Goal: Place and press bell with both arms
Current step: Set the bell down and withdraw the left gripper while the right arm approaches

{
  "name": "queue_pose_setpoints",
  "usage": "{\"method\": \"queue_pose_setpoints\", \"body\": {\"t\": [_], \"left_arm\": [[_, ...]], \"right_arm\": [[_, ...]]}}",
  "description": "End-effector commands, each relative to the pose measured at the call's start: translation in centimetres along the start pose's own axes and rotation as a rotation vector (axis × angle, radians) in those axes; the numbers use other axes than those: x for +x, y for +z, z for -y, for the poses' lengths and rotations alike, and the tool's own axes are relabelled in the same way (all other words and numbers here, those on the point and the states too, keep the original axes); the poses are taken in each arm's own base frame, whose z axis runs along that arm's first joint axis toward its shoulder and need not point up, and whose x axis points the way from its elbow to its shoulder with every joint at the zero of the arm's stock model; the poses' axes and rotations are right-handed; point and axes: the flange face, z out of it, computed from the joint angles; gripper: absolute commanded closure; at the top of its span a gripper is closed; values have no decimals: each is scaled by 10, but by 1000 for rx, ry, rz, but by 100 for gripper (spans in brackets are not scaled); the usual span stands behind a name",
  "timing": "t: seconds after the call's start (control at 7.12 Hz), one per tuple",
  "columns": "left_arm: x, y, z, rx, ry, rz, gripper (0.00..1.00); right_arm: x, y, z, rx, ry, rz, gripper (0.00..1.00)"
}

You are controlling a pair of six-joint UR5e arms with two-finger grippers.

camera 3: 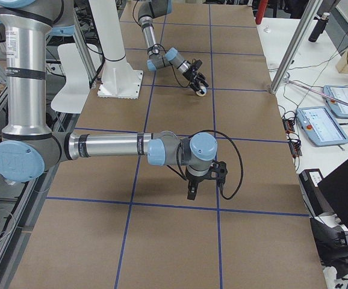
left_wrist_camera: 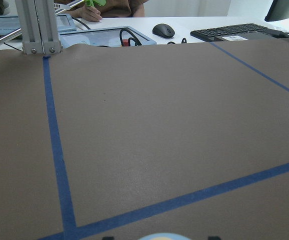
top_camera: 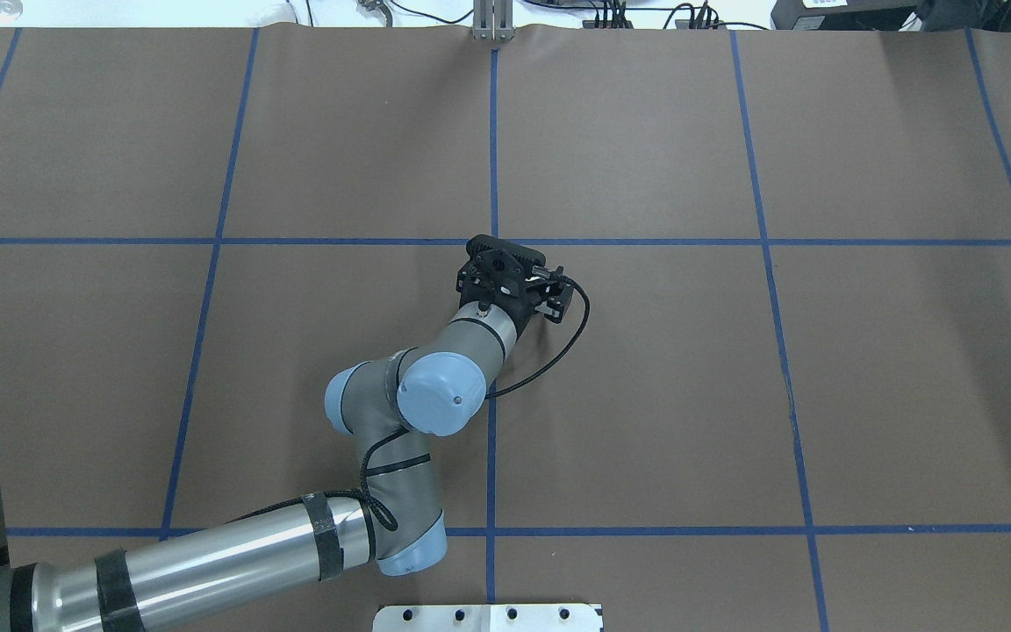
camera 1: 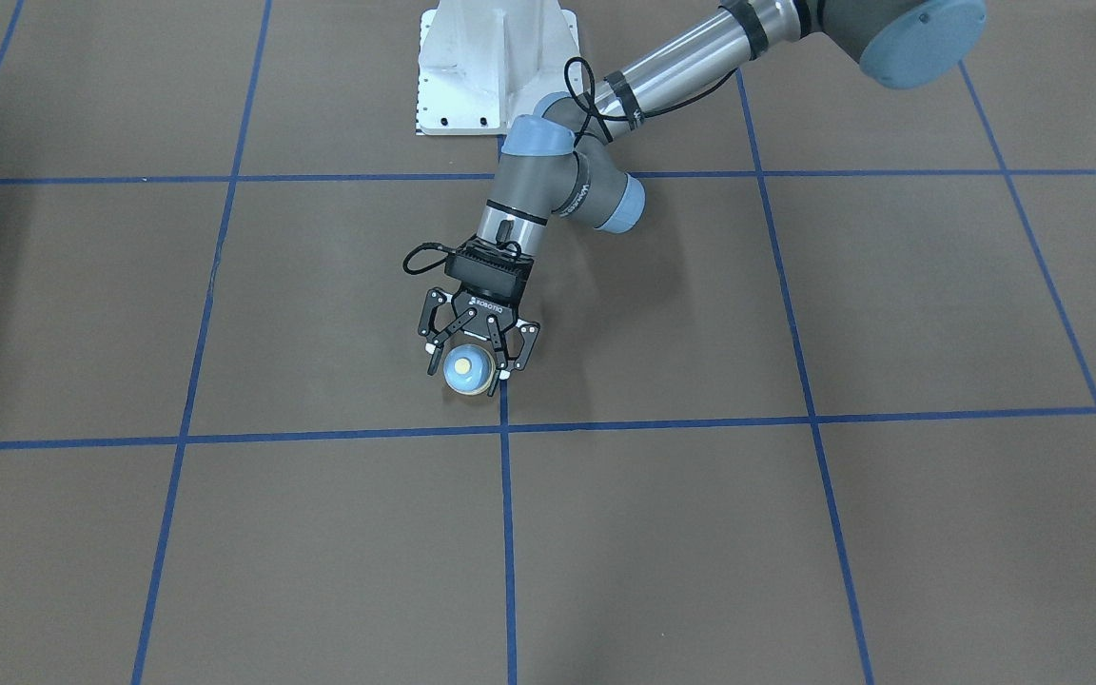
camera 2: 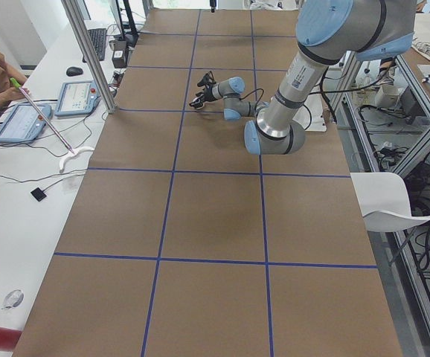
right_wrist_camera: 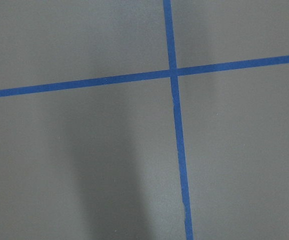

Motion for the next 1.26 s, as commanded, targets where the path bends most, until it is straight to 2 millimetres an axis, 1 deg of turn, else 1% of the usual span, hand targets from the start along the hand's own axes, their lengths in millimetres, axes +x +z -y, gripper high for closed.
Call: {"method": "queue_pose_setpoints", "body": {"t": [0.0,0.14,0.28,0.42,0.56,0.7,0.84,0.98,1.12], "left_arm": [[5,-7,8,13,-16,-18,0],[13,-16,22,29,-30,-43,0],[23,-34,51,57,-48,-77,0],[17,-37,73,57,-53,-83,0],[-4,-31,108,16,-39,-67,0],[-30,-31,139,-37,-21,-27,0],[-75,-32,167,-118,-13,12,0],[-131,-38,194,-233,-26,49,0],[-195,-50,214,-371,-68,66,0]], "right_arm": [[-1,0,3,2,-8,-1,0],[-2,-1,6,2,-8,-1,0],[-10,-7,11,13,-15,5,0],[-13,-9,15,20,-22,4,0],[-16,-12,17,26,-23,3,0],[-44,-30,36,63,-70,16,0],[-66,-43,49,81,-101,22,0],[-76,-36,52,74,-124,30,0],[-98,-32,51,85,-180,40,0]]}}
